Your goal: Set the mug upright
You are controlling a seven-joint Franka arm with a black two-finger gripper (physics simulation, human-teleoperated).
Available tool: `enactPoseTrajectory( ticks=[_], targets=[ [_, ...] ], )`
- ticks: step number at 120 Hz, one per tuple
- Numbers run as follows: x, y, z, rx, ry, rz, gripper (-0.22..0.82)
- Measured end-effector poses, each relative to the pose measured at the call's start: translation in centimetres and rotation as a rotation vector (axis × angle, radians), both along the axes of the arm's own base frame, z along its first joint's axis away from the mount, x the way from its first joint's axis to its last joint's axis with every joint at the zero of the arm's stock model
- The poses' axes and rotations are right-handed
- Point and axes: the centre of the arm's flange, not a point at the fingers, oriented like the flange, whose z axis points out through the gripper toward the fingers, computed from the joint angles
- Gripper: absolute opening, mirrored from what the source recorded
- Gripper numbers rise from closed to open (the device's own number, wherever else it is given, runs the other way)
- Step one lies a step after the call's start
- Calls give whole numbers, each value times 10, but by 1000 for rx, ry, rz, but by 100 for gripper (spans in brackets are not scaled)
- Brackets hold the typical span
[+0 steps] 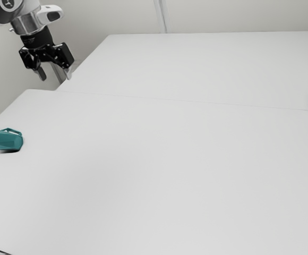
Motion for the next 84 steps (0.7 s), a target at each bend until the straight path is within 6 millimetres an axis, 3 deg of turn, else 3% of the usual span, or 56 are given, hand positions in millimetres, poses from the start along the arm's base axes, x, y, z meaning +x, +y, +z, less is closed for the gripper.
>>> enactPoseTrajectory(
  ticks=[48,68,84],
  targets=[
    [-31,130,-5,-5,23,227,59],
    [-43,191,-21,-8,36,263,59],
    [-58,244,-23,-2,23,279,59]
  ],
)
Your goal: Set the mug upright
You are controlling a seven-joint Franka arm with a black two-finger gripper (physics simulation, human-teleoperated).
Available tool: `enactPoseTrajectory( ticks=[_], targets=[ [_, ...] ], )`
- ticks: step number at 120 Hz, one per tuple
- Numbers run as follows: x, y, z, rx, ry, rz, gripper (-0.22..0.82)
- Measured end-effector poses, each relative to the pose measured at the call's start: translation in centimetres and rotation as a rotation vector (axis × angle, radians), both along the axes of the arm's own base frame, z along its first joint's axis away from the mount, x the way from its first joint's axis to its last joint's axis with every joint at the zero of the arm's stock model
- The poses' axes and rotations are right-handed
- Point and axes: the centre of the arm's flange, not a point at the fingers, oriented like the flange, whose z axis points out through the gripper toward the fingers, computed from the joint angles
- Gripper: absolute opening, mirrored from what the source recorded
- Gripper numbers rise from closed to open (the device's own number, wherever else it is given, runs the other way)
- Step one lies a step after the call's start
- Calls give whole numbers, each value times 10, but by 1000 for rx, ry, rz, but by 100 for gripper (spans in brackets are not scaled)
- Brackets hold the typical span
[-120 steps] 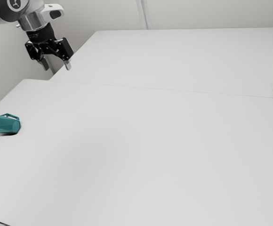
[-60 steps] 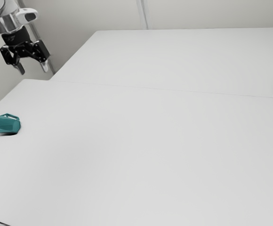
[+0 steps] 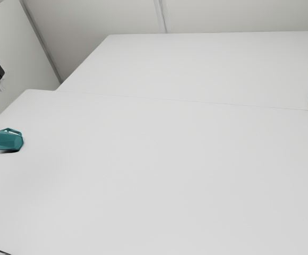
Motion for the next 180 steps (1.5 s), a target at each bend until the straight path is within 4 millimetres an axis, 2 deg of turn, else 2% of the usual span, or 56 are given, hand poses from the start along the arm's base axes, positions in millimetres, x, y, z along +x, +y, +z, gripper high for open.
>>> enactPoseTrajectory(
  ticks=[17,30,39,57,78,92,104,115,139,156,180],
  targets=[
    [-22,66,-14,3,-10,17,59],
    [-28,101,-17,15,-32,-10,59],
    [-41,130,-24,4,-58,-15,59],
    [-61,171,-43,-10,-95,-50,59],
    [-64,218,-67,-20,-157,-116,59],
    [-70,240,-86,-36,-187,-157,58],
    [-82,259,-101,-59,-233,-172,58],
    [-96,280,-123,-91,-290,-174,58],
    [-107,309,-157,-93,-392,-213,58],
    [-92,329,-168,-45,-459,-278,58],
    [-73,348,-205,-45,-550,-338,58]
  ],
)
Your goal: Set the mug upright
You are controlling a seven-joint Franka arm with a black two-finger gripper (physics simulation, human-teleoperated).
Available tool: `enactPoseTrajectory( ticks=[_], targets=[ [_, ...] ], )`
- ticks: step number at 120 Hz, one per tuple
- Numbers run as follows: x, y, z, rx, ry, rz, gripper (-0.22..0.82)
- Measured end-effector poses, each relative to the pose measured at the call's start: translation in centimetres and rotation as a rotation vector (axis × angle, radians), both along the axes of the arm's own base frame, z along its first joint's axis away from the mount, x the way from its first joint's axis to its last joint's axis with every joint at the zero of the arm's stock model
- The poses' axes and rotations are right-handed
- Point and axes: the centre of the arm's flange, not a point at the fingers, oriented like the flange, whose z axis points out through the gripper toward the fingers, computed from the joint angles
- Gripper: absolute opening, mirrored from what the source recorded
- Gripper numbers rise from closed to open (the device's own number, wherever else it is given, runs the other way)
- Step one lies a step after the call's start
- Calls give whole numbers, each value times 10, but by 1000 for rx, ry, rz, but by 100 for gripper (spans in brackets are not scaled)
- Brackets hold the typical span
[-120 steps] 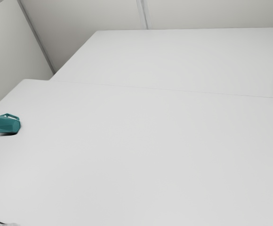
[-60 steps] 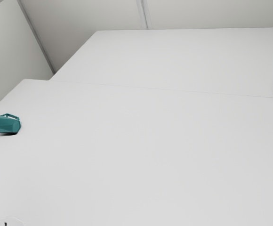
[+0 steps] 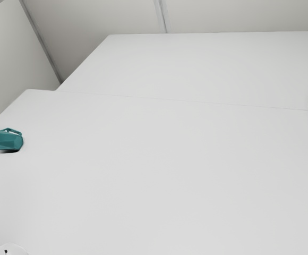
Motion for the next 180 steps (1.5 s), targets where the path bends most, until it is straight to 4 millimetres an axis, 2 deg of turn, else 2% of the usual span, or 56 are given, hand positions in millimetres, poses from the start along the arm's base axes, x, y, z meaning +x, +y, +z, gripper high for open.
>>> enactPoseTrajectory(
  ticks=[20,33,52,73,83,120,136,152,180],
  targets=[
    [9,7,-27,-23,-69,-36,58],
    [13,7,-30,-48,-149,-53,58],
    [-5,16,-44,-100,-241,-51,58],
    [-26,14,-83,-244,-324,-33,59],
    [-28,11,-89,-286,-344,-41,59],
    [-24,5,-130,-374,-356,-56,58],
    [-24,5,-135,-382,-358,-59,59],
    [-19,8,-128,-360,-368,-69,59],
    [-7,9,-142,-342,-370,-62,59]
  ],
)
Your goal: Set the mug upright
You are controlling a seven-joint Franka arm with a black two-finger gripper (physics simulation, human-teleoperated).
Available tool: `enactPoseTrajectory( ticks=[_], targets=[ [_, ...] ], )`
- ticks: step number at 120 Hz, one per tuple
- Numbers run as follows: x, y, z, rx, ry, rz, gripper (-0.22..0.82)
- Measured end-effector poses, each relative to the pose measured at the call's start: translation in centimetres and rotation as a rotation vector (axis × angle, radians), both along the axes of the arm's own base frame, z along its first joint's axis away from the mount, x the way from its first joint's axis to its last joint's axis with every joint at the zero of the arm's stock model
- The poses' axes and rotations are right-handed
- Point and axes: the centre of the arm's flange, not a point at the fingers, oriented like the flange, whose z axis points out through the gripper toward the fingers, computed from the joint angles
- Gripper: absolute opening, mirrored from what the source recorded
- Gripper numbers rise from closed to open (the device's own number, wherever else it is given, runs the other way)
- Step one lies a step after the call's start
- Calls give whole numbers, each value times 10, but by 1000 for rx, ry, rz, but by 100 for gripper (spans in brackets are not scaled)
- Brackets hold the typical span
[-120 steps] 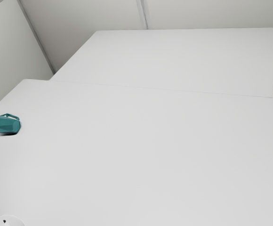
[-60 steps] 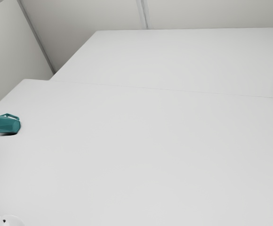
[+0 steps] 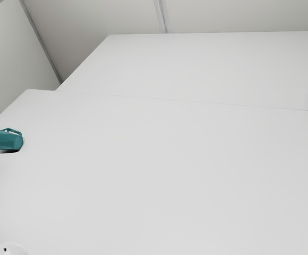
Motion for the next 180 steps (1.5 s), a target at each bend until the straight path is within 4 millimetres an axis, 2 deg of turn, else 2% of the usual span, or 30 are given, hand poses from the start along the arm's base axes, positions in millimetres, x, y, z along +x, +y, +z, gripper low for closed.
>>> enactPoseTrajectory(
  ticks=[35,70,106,136,180],
  targets=[
    [15,-3,-20,16,11,17,59],
    [43,-18,-20,25,-5,-1,59],
    [51,-29,-23,-24,16,-14,59],
    [65,-44,-28,-82,38,-30,58],
    [73,-57,-36,-153,69,-28,40]
  ],
)
